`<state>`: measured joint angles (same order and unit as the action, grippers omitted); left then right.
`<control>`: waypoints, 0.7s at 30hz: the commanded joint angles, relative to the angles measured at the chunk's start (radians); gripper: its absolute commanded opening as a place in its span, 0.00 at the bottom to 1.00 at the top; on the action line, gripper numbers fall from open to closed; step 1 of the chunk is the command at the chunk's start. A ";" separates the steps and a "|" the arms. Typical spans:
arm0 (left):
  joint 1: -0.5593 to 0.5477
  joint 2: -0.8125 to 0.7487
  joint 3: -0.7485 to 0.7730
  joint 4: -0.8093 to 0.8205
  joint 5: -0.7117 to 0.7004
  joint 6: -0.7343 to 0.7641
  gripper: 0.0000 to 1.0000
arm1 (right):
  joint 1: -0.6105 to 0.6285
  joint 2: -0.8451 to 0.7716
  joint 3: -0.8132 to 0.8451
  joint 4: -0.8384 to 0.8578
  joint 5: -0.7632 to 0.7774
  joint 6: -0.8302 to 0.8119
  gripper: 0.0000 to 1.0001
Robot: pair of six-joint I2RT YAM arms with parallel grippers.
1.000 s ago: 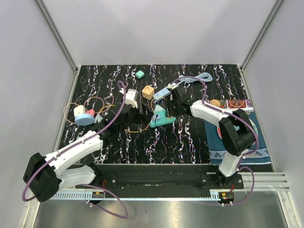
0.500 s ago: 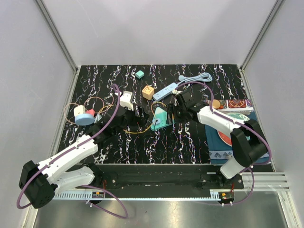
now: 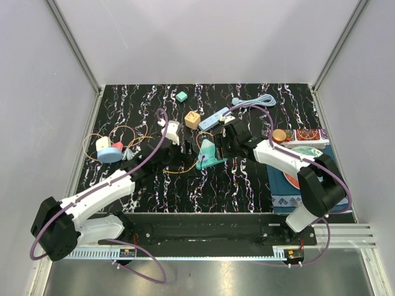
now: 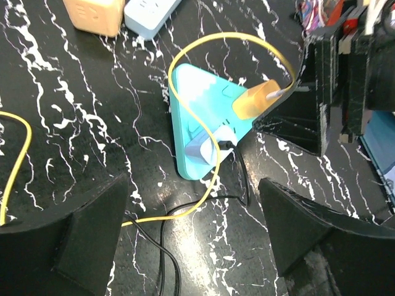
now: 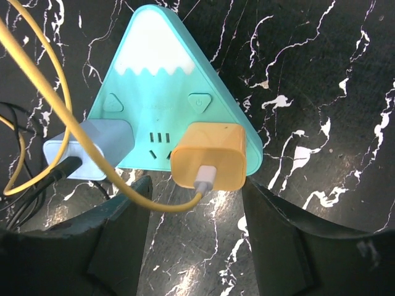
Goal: Insert the plug
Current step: Insert the plug into the socket.
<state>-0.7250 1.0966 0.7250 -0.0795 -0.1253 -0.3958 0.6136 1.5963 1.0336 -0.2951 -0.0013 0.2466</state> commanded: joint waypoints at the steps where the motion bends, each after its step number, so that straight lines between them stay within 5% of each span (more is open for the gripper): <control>1: 0.006 0.069 0.047 0.047 0.045 -0.021 0.89 | 0.018 0.027 0.031 0.053 0.057 -0.043 0.64; 21: -0.002 0.424 0.240 0.000 0.121 -0.028 0.71 | 0.031 0.034 0.054 0.063 0.092 -0.070 0.61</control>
<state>-0.7246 1.5101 0.9291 -0.0826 -0.0250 -0.4171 0.6342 1.6531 1.0416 -0.2615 0.0681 0.1905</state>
